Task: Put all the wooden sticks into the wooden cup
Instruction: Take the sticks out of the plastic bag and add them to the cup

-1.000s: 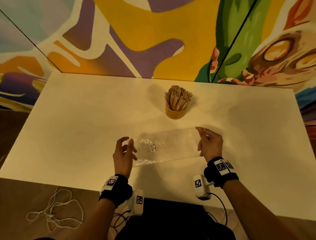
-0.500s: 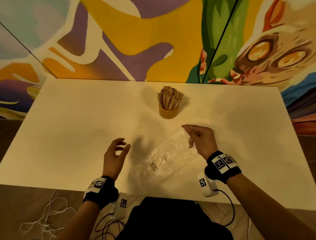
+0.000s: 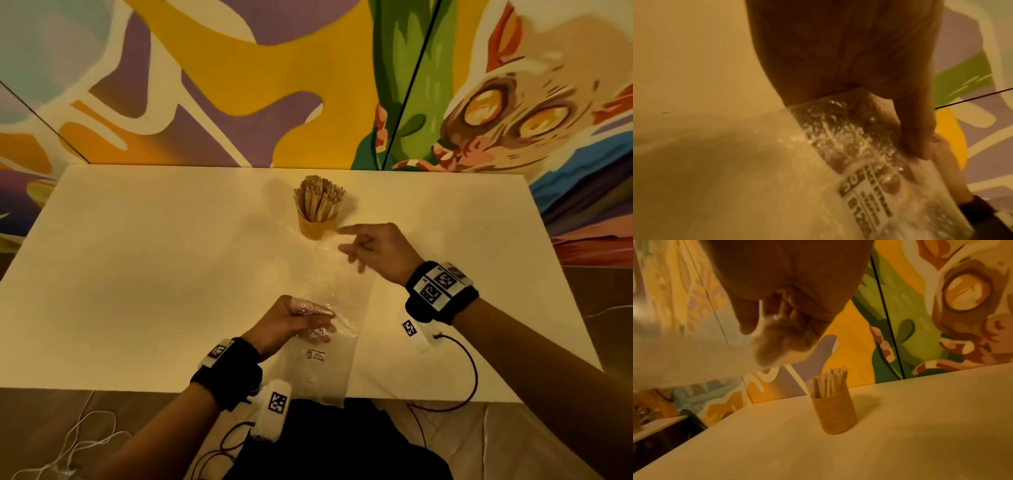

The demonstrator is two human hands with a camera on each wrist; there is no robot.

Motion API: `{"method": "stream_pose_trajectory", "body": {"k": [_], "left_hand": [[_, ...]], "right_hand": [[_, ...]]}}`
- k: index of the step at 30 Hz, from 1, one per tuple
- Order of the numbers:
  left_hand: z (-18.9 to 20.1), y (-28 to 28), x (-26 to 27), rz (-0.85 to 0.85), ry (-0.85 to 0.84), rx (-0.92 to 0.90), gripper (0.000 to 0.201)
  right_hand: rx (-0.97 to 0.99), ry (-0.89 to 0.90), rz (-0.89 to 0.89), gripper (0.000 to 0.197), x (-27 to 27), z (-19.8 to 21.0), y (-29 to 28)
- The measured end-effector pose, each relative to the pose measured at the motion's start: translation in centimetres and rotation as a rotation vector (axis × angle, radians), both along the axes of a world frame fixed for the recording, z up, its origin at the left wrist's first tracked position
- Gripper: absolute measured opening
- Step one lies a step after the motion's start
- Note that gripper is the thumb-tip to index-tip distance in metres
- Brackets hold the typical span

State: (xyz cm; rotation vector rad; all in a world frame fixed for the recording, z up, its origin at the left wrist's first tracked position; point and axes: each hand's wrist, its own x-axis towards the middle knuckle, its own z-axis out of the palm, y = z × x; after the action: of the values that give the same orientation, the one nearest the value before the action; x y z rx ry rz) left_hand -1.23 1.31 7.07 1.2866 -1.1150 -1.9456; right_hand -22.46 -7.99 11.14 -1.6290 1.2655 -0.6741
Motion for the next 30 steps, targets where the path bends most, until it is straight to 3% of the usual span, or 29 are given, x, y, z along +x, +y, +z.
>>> {"method": "stream_pose_trajectory", "body": {"k": [3,6,8,11,14,16,19,21,25,28,30], "left_hand": [[0.3,0.3,0.3,0.068,-0.039,-0.016,0.014],[0.3,0.5,0.7,0.106,-0.117,-0.091,0.011],[0.7,0.6,0.8,0.135,-0.127,-0.133,0.005],[1.8,0.8,0.9,0.19,-0.082,-0.144,0.012],[2.1,1.2,1.4,0.226,-0.047,-0.14,0.016],[1.8,1.3,1.8,0.283,-0.114,-0.206,0.014],[0.9,1.1,2.8,0.319,-0.328,-0.423,0.015],[0.8,1.0,3.0,0.261,-0.362,-0.484,0.016],[1.6,0.9,1.9,0.291,-0.128,-0.318,0.014],[1.7,0.5,1.2,0.446,-0.132,-0.269,0.015],[1.7,0.1,1.0,0.515,-0.127,-0.253,0.015]], "right_hand": [[-0.38,0.155,-0.032,0.043,-1.2,0.5,0.4],[-0.538,0.206,0.271,0.056,0.0,1.6,3.8],[-0.438,0.237,0.437,0.068,1.1,0.7,6.0],[-0.225,0.202,0.386,0.071,1.6,-1.9,7.6],[-0.034,-0.012,0.126,0.037,1.6,-3.1,8.0],[0.076,-0.167,-0.008,0.017,1.5,-3.5,8.1],[0.167,-0.344,-0.043,0.01,1.5,-3.7,7.9],[0.234,-0.446,-0.03,0.01,1.8,-3.5,7.8],[0.298,-0.574,-0.164,0.016,2.4,-3.6,7.3],[0.442,-0.557,-0.185,0.023,2.6,-4.1,7.4],[0.527,-0.506,-0.106,0.015,2.7,-4.5,7.8]]}}
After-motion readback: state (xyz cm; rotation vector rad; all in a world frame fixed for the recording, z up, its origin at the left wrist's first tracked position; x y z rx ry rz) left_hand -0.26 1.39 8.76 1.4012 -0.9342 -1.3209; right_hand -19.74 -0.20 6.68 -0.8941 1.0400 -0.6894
